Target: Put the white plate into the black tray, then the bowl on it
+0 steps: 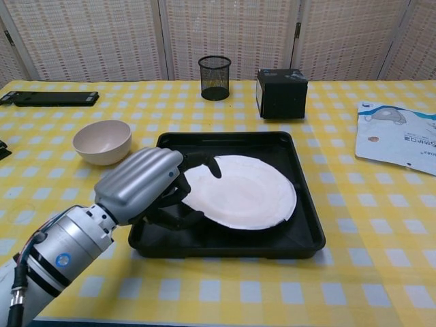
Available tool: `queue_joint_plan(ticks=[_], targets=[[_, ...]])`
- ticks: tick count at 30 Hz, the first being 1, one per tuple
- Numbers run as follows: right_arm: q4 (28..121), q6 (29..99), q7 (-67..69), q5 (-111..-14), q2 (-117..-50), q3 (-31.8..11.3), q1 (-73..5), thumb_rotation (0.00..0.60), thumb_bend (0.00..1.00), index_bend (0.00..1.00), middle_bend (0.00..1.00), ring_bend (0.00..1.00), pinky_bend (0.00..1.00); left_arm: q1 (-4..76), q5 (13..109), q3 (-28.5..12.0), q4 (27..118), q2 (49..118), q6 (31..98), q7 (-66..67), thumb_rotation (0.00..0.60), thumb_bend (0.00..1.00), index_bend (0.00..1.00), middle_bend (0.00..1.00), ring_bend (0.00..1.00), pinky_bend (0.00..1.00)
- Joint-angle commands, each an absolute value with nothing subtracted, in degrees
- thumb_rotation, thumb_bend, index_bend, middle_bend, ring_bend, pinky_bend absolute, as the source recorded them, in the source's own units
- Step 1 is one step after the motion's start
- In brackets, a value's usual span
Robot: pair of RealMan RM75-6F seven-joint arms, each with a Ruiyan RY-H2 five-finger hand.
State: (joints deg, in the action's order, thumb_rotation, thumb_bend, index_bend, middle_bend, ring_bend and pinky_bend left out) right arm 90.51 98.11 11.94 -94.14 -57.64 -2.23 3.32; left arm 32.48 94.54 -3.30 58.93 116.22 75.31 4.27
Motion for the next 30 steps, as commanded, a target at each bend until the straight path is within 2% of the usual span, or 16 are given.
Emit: queue_joint_plan(ticks=[1, 9, 13, 19, 23, 27, 30], targets=[[90.3, 98.1, 12.2, -94.5, -57.6, -2.0, 3.3, 0.6, 0.31, 0.0, 0.0, 0.0, 0.0, 31.7, 93.3, -2.9, 63.1, 113.2, 74.1, 8.3, 0.6, 0.31, 0.33, 1.0, 1.0, 1.0], [90.2, 98.5, 12.0, -94.9, -57.8, -2.0, 3.3, 0.6, 0.31, 0.0, 0.0, 0.0, 0.0, 30.2, 91.3, -2.5, 70.6, 107.5, 73.2, 12.8, 0.6, 0.27, 0.35, 1.0, 1.0, 1.0], [90.1, 97.8, 11.5, -95.1, -58.1, -1.9, 3.0, 0.6, 0.31, 0.0, 0.0, 0.0, 0.0, 29.4, 89.9, -4.5, 72.7, 104.5, 75.0, 14.4, 0.6, 0.28, 0.38, 1.0, 1.0, 1.0], [90.5, 95.7, 9.5, -95.4, -58.6, -1.6, 1.9, 0.6, 0.31, 0.0, 0.0, 0.0, 0.0, 28.2, 86.3, -7.2, 74.1, 100.2, 75.5, 13.5, 0.6, 0.38, 0.42, 1.0, 1.0, 1.0], [90.8, 94.2, 7.6, -95.4, -59.2, -1.5, 1.1, 0.6, 0.31, 0.0, 0.0, 0.0, 0.0, 28.6, 81.8, -9.1, 74.1, 98.4, 72.0, 13.7, 0.6, 0.38, 0.42, 1.0, 1.0, 1.0], [91.2, 92.9, 6.0, -95.4, -59.6, -1.3, 0.5, 0.6, 0.31, 0.0, 0.0, 0.0, 0.0, 28.7, 74.4, -10.4, 76.7, 96.0, 66.6, 19.7, 0.6, 0.38, 0.44, 1.0, 1.0, 1.0], [91.5, 92.3, 5.3, -95.2, -59.7, -1.2, 0.3, 0.6, 0.31, 0.0, 0.0, 0.0, 0.0, 28.9, 71.8, -11.5, 77.2, 95.8, 66.3, 21.7, 0.6, 0.38, 0.45, 1.0, 1.0, 1.0]])
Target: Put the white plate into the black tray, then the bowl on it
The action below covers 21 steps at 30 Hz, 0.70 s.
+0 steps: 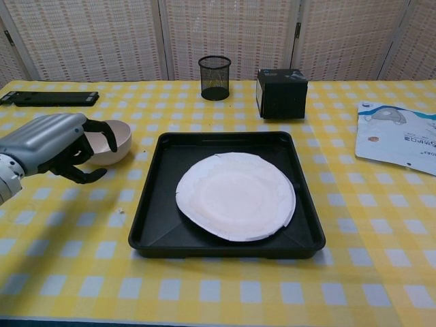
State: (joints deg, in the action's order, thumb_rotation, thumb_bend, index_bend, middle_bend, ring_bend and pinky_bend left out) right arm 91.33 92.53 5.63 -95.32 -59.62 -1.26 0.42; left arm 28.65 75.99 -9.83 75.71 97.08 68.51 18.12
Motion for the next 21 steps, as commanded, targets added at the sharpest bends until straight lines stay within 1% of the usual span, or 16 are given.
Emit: queue_joint_plan(ticks=[1, 4, 8, 12, 21], targets=[[91.5, 92.1, 5.2, -95.1, -59.7, -1.2, 0.2, 0.6, 0.31, 0.0, 0.0, 0.0, 0.0, 29.1, 71.9, -11.6, 76.7, 96.1, 66.7, 22.0, 0.6, 0.39, 0.44, 1.0, 1.0, 1.0], [91.6, 91.8, 4.9, -94.9, -59.8, -1.1, 0.1, 0.6, 0.31, 0.0, 0.0, 0.0, 0.0, 29.7, 73.1, -12.1, 73.1, 98.2, 68.9, 21.5, 0.6, 0.39, 0.43, 1.0, 1.0, 1.0], [91.6, 91.8, 4.9, -94.5, -59.7, -1.3, 0.1, 0.6, 0.31, 0.0, 0.0, 0.0, 0.0, 30.5, 72.5, -12.8, 70.2, 99.5, 68.4, 20.4, 0.6, 0.4, 0.42, 1.0, 1.0, 1.0], [91.6, 91.5, 4.9, -94.2, -59.5, -1.2, -0.1, 0.6, 0.31, 0.0, 0.0, 0.0, 0.0, 31.1, 71.3, -13.5, 66.1, 101.4, 68.7, 22.4, 0.6, 0.4, 0.43, 1.0, 1.0, 1.0], [91.5, 90.2, 4.9, -93.4, -59.2, -1.2, -0.6, 0.6, 0.31, 0.0, 0.0, 0.0, 0.0, 32.5, 69.6, -14.0, 60.4, 103.8, 66.5, 20.3, 0.6, 0.4, 0.48, 1.0, 1.0, 1.0]])
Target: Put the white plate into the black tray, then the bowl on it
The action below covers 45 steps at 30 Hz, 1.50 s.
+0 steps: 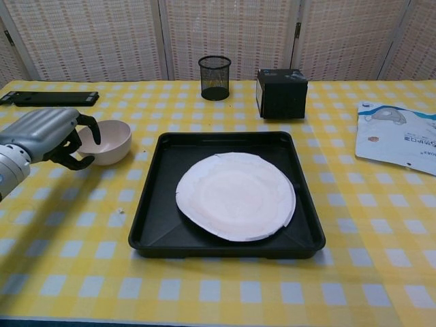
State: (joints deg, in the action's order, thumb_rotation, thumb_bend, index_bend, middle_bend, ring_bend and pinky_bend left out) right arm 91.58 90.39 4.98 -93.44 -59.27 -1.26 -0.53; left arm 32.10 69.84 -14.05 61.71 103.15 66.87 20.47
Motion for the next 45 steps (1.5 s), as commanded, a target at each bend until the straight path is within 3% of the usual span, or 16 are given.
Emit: queue_joint_plan(ticks=[1, 13, 24, 45], targets=[[91.6, 89.9, 5.1, -93.4, -59.1, -1.2, -0.7, 0.6, 0.31, 0.0, 0.0, 0.0, 0.0, 32.7, 69.7, -14.0, 59.6, 104.2, 66.5, 20.4, 0.6, 0.4, 0.48, 1.0, 1.0, 1.0], [91.4, 89.2, 5.4, -92.7, -59.1, -1.3, -1.2, 0.6, 0.31, 0.0, 0.0, 0.0, 0.0, 33.5, 69.5, -13.6, 55.0, 106.3, 65.2, 18.1, 0.6, 0.46, 0.61, 1.0, 1.0, 1.0], [91.5, 88.7, 4.1, -92.4, -59.3, -1.3, -1.5, 0.6, 0.31, 0.0, 0.0, 0.0, 0.0, 32.6, 72.4, -12.4, 56.8, 105.5, 68.6, 15.3, 0.6, 0.48, 0.62, 1.0, 1.0, 1.0], [91.4, 93.5, 5.1, -96.9, -59.3, 0.3, 0.3, 0.6, 0.31, 0.0, 0.0, 0.0, 0.0, 29.7, 76.0, -8.9, 83.7, 96.3, 73.2, 24.9, 0.6, 0.48, 0.62, 1.0, 1.0, 1.0]])
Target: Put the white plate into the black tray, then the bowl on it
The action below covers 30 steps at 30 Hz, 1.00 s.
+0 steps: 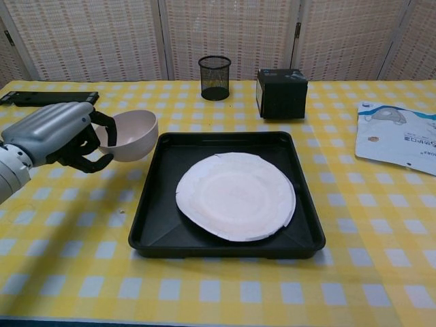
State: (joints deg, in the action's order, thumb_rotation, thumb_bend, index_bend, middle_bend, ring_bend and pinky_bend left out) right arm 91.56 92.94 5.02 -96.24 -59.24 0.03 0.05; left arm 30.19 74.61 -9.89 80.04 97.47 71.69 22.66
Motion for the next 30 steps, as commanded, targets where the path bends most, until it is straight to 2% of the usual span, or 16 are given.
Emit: queue_joint_plan(ticks=[1, 15, 20, 30], targets=[[91.4, 93.7, 5.1, -97.3, -59.3, 0.4, 0.3, 0.6, 0.31, 0.0, 0.0, 0.0, 0.0, 29.6, 76.3, -8.8, 84.6, 96.2, 73.4, 25.5, 0.6, 0.48, 0.62, 1.0, 1.0, 1.0], [89.8, 99.6, 8.9, -103.9, -58.5, 2.8, 2.2, 0.6, 0.31, 0.0, 0.0, 0.0, 0.0, 30.6, 76.5, -7.1, 93.2, 100.8, 74.4, 38.0, 0.6, 0.48, 0.62, 1.0, 1.0, 1.0], [88.7, 100.2, 11.5, -104.9, -58.3, 3.5, 2.3, 0.6, 0.31, 0.0, 0.0, 0.0, 0.0, 31.4, 77.2, -6.5, 92.9, 104.2, 74.3, 41.9, 0.6, 0.48, 0.62, 1.0, 1.0, 1.0], [87.0, 103.3, 14.6, -106.1, -57.7, 4.2, 3.3, 0.6, 0.31, 0.0, 0.0, 0.0, 0.0, 34.2, 76.6, -8.5, 88.4, 109.2, 71.3, 42.7, 0.6, 0.48, 0.61, 1.0, 1.0, 1.0]])
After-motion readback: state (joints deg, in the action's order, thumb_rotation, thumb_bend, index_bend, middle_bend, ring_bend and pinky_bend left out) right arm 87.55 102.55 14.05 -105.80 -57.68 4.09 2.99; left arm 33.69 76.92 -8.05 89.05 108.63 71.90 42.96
